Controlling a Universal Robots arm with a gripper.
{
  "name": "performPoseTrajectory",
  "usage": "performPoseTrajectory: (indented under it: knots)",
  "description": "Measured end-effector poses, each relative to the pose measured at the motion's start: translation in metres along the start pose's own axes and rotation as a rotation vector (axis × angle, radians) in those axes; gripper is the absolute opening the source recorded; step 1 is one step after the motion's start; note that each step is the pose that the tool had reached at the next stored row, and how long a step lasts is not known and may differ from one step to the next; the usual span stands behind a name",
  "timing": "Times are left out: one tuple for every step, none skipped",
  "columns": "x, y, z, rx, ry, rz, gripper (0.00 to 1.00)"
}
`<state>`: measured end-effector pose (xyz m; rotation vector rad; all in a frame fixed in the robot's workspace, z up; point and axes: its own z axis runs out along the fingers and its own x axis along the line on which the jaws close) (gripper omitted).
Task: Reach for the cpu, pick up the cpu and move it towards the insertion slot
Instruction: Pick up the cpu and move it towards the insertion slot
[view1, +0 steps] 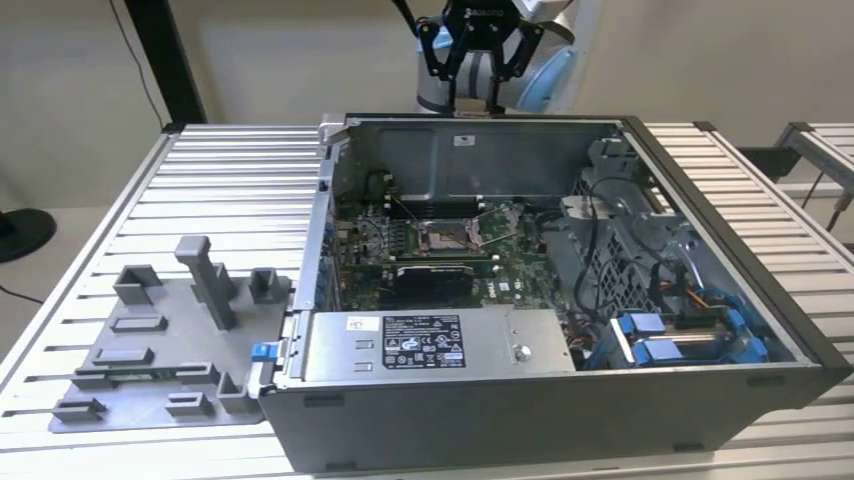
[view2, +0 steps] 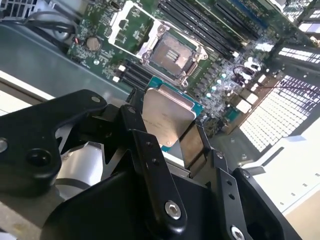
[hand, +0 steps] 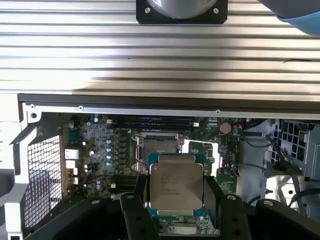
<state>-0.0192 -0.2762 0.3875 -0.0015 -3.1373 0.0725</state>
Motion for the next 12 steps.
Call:
performPoseTrajectory:
  knots:
    - [0.0001,0.0,0.0,0.0,0.0,0.0,0.0]
    - [0.0001,0.0,0.0001,0.0001,0.0001,0.0,0.0]
    - [0.0002,0.0,0.0001,0.0,0.0,0.0,0.0]
    - [0.0002,0.0,0.0001,-0.0001,0.0,0.0,0.0]
    - [0.0002,0.0,0.0002,-0.0001,0.0,0.0,0.0]
    - [0.0002,0.0,0.0002,-0.0001,0.0,0.0,0.0]
    - [0.0002,0.0,0.0001,0.0,0.0,0.0,0.0]
    - [0.0002,0.0,0.0002,-0.0001,0.0,0.0,0.0]
    - [0.0002,0.0,0.0002,0.0,0.0,0.0,0.0]
    - [0.0002,0.0,0.0002,-0.0001,0.0,0.0,0.0]
    - [0.0002,0.0,0.0002,-0.0001,0.0,0.0,0.0]
    - [0.0002,0.0,0.0002,-0.0001,0.0,0.0,0.0]
